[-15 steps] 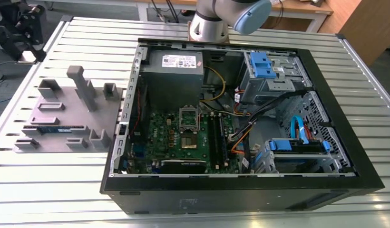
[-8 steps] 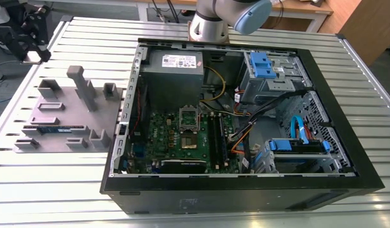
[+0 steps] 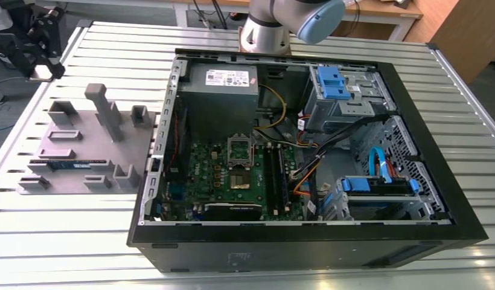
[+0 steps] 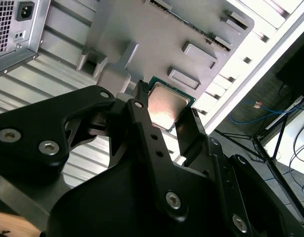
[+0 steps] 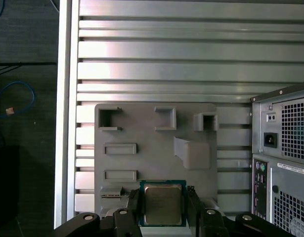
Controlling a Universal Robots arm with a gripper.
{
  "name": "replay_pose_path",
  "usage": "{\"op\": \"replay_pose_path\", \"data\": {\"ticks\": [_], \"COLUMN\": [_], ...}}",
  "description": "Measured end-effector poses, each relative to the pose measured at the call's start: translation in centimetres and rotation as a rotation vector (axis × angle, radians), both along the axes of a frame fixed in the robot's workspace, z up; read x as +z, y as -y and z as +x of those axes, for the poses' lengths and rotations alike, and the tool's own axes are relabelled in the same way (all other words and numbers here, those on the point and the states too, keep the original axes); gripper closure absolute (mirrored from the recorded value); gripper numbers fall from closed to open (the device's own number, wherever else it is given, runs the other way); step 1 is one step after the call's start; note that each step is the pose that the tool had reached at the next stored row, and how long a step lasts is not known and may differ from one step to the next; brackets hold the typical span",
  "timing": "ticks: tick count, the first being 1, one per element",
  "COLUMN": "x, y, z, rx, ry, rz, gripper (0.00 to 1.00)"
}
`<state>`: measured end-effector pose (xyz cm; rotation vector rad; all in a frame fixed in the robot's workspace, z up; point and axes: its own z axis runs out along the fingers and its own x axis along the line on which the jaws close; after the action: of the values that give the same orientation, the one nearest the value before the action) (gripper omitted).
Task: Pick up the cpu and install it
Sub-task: 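Pick up the cpu and move it towards the insertion slot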
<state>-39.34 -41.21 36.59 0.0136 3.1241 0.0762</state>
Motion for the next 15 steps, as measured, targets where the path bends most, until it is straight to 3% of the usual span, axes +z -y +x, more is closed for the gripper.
{"op": "replay_pose_path", "data": {"ticks": [15], "x": [-0.04], "y": [0.0], "z": [2.27], "rx": [0.0], "ry": [0.0], "rz": [0.0], "gripper": [0.53]}}
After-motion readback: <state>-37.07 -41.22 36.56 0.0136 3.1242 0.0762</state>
